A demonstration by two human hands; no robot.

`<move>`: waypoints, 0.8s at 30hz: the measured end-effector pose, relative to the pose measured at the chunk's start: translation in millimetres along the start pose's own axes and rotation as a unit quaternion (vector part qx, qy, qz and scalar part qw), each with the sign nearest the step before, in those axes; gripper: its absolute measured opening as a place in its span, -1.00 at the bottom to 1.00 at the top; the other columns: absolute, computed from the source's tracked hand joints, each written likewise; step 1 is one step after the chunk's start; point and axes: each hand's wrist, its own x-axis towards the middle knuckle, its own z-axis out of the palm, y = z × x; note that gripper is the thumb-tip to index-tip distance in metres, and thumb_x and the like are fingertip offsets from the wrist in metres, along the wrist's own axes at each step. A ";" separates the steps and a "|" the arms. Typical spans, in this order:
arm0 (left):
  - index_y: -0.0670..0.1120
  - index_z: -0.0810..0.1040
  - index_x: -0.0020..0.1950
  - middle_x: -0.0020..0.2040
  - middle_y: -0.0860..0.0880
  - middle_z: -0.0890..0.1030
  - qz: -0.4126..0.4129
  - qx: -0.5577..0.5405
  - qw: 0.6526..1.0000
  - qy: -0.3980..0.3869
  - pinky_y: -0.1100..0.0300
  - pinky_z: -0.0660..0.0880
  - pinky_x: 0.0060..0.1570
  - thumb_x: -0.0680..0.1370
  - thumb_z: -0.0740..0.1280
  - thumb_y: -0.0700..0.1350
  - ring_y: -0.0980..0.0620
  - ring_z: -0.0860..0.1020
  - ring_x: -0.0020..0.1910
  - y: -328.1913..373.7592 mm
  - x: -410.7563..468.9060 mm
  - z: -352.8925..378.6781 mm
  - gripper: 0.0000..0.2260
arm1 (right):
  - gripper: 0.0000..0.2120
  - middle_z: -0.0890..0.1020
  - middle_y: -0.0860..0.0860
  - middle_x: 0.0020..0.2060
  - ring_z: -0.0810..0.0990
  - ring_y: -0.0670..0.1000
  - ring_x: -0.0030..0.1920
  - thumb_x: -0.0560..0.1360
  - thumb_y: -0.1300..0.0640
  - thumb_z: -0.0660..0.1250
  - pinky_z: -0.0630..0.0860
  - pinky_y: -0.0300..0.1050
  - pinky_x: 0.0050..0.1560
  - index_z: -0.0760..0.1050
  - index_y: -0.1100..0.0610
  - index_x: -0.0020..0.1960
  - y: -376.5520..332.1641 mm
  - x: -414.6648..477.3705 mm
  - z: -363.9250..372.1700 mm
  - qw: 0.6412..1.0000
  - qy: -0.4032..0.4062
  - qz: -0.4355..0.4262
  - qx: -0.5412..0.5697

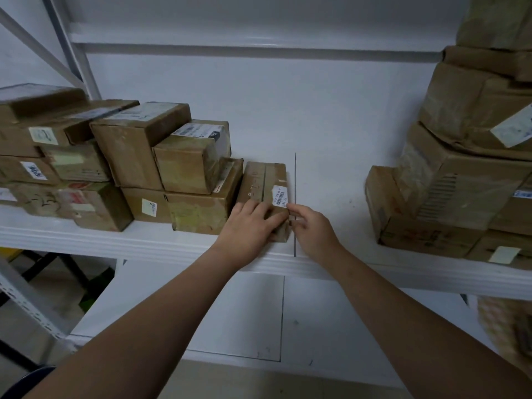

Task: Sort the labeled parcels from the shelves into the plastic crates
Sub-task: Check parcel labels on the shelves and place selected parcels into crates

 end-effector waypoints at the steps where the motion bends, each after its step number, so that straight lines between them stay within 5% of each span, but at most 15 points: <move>1: -0.01 0.55 0.26 0.03 -0.14 0.61 -0.002 -0.001 1.000 -0.006 0.00 0.49 -0.09 0.42 0.42 -0.13 -0.20 0.56 -0.01 -0.4 -0.1 0.7 -0.60 | -0.58 0.58 0.16 0.22 0.54 0.09 0.23 0.52 0.44 0.15 0.33 -0.40 0.14 0.46 0.24 0.33 -0.3 -1.4 -0.9 1.000 -0.002 -0.004 -0.009; 7: -0.01 0.36 0.40 0.27 -0.08 0.48 -0.004 -0.006 0.999 -0.041 0.02 0.32 0.18 0.62 0.14 0.06 -0.13 0.42 0.23 3.2 6.2 -9.1 -0.63 | -0.60 0.59 0.12 0.20 0.55 0.10 0.18 0.53 0.36 0.13 0.43 -0.15 0.17 0.49 0.17 0.31 -9.1 -4.5 -15.1 0.994 0.035 -0.014 -0.100; 13: -0.08 0.47 0.29 0.21 -0.11 0.51 0.043 -0.003 0.999 0.020 0.02 0.37 0.07 0.60 0.18 0.06 -0.15 0.47 0.17 0.6 51.8 -48.8 -0.66 | -0.64 0.59 0.07 0.21 0.55 0.08 0.20 0.55 0.32 0.16 0.48 0.00 0.20 0.51 0.14 0.29 -44.9 -7.2 -63.6 0.974 0.134 -0.081 -0.162; 18: -0.14 0.57 0.20 0.10 -0.16 0.60 0.055 -0.083 0.985 0.138 -0.02 0.46 -0.08 0.55 0.32 -0.01 -0.23 0.56 -0.01 8.7 108.2 -107.7 -0.71 | -0.65 0.58 0.03 0.18 0.53 0.04 0.16 0.53 0.35 0.18 0.46 -0.10 0.16 0.54 0.14 0.24 -98.6 -16.1 -135.1 0.933 0.255 -0.137 -0.215; 24: -0.05 0.44 0.36 0.28 -0.05 0.49 0.040 -0.195 0.962 0.189 0.09 0.38 0.09 0.62 0.18 0.03 -0.09 0.46 0.18 49.8 148.0 -148.2 -0.65 | -0.66 0.54 0.02 0.23 0.42 0.03 0.28 0.53 0.36 0.18 0.28 -0.25 0.18 0.55 0.13 0.21 -128.9 -36.2 -204.6 0.894 0.328 -0.119 -0.282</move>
